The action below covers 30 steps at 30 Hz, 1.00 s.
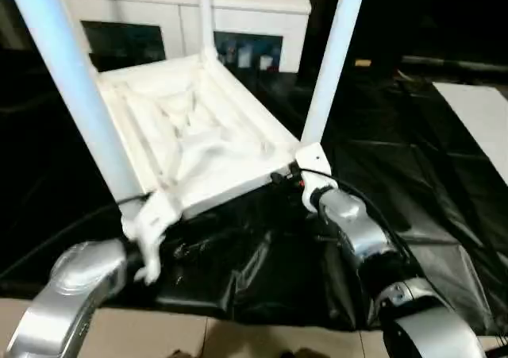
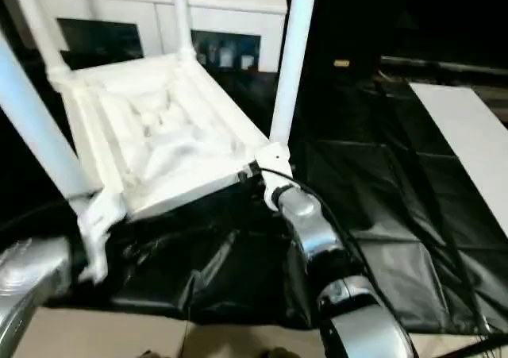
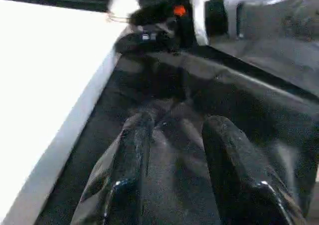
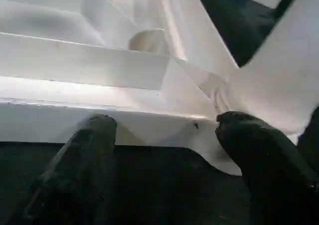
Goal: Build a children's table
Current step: Rotate leg to tighten
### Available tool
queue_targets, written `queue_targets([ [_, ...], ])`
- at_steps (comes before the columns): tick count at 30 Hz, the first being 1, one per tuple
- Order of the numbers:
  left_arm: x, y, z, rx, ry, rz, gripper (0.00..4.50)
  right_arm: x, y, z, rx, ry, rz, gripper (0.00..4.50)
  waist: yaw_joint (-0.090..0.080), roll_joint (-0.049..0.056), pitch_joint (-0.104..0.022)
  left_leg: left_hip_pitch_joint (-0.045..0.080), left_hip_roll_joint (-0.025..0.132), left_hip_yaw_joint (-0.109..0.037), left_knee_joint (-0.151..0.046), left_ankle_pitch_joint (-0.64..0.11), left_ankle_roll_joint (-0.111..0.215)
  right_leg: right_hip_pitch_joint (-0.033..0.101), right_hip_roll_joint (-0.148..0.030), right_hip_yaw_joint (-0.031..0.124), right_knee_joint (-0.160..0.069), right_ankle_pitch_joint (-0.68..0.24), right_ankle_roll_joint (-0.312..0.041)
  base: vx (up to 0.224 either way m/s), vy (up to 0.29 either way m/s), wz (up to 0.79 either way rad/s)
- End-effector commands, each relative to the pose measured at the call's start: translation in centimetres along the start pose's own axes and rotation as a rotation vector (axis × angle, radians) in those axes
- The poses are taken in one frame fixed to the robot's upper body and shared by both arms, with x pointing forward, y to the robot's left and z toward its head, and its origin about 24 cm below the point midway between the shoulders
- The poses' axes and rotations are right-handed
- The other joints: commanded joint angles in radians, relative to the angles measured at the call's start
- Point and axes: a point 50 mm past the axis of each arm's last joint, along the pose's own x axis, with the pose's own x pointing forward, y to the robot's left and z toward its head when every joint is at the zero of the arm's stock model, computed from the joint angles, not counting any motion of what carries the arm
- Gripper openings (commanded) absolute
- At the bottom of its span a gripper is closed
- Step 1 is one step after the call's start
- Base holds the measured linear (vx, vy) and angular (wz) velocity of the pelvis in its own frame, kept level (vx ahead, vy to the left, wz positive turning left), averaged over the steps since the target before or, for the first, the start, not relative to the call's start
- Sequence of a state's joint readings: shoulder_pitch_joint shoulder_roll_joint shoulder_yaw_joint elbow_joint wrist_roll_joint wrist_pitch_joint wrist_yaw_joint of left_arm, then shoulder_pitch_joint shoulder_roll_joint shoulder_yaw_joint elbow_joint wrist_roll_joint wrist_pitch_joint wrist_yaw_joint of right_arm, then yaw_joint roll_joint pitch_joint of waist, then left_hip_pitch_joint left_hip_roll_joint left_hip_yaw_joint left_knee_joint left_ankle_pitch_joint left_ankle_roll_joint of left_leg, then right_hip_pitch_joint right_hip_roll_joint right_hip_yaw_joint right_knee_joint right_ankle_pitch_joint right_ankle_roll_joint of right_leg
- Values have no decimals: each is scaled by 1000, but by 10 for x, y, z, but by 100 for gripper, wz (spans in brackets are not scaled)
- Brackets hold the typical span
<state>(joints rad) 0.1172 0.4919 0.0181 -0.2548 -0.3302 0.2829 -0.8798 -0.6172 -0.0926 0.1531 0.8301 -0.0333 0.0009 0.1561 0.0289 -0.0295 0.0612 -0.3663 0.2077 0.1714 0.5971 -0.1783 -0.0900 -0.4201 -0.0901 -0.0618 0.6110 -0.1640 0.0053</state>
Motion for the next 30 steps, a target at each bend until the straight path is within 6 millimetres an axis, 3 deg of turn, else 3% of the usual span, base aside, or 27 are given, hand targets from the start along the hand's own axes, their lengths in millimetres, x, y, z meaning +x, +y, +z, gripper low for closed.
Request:
queue_targets([
  [1,-10,-2,5,7,-69,18,189,-5,-22,-3,7,-11,-123,381,-2,17,-57,11,10,-1,-84,-449,-34,27,-29,34,-90,-447,-123,0,0,0],
  [2,-18,-7,4,-35,-89,5,189,-8,-29,-8,7,-3,-158,381,-3,15,-56,9,10,-1,-86,-451,-35,29,-26,33,-89,-450,-120,0,0,0],
  [5,-28,-11,5,-53,-124,9,189,-12,-38,-11,28,-11,-183,381,3,16,-54,22,11,6,-83,-478,-28,15,-16,35,-91,-431,-123,0,0,0],
  [6,-38,-5,3,-21,-139,63,189,-15,-40,-8,57,-49,-163,381,4,9,-54,20,10,5,-83,-485,-21,17,-17,35,-91,-441,-119,0,0,0],
  [8,-42,-2,2,-8,-137,88,189,-15,-39,-6,67,-64,-149,381,2,11,-54,9,10,-1,-87,-474,-18,27,-21,33,-91,-453,-101,0,0,0],
  [11,-51,4,-1,4,-128,122,189,-16,-35,-1,83,-104,-104,381,-2,8,-54,8,9,-1,-87,-473,-13,25,-21,35,-92,-462,-92,0,0,0],
  [13,-60,9,-2,-18,-133,140,189,-18,-26,5,91,-155,-21,381,-1,6,-54,8,10,-1,-87,-467,-11,26,-23,37,-92,-465,-94,0,0,0],
  [14,-71,15,-1,-62,-145,160,189,-24,-11,12,104,-210,143,381,-4,5,-55,7,11,-2,-87,-466,-10,25,-22,37,-89,-459,-98,0,0,0],
  [16,-76,18,-1,-75,-145,164,189,-29,-5,13,93,-229,219,381,0,8,-54,6,15,-5,-93,-463,-2,29,-20,39,-86,-428,-105,0,0,0],
  [17,-86,23,-2,-61,-125,192,189,-40,4,12,82,-238,348,381,-2,8,-53,7,15,-4,-93,-469,-1,26,-17,39,-87,-427,-110,0,0,0],
  [23,-108,32,-7,-51,-67,223,189,-58,3,-1,29,-216,434,381,9,6,-50,15,16,-2,-96,-482,-8,20,-13,54,-88,-416,-127,0,0,0],
  [25,-111,35,-6,-40,-62,229,189,-60,0,-3,44,-211,428,381,8,5,-51,15,14,-4,-97,-496,-10,21,-14,55,-91,-442,-118,0,0,0],
  [26,-104,38,-1,-32,-86,221,189,-61,0,-2,53,-211,432,381,7,-4,-50,16,14,-4,-96,-506,-10,20,-15,55,-93,-463,-113,0,0,0],
  [28,-83,43,9,-34,-136,161,189,-63,1,-2,61,-205,455,381,14,0,-49,30,15,-6,-94,-535,-21,10,-16,55,-99,-506,-102,0,0,0],
  [30,-77,44,11,-47,-146,141,189,-64,1,-2,56,-202,461,381,17,-2,-48,23,13,-9,-97,-529,-28,18,-20,54,-97,-518,-95,0,0,0],
])
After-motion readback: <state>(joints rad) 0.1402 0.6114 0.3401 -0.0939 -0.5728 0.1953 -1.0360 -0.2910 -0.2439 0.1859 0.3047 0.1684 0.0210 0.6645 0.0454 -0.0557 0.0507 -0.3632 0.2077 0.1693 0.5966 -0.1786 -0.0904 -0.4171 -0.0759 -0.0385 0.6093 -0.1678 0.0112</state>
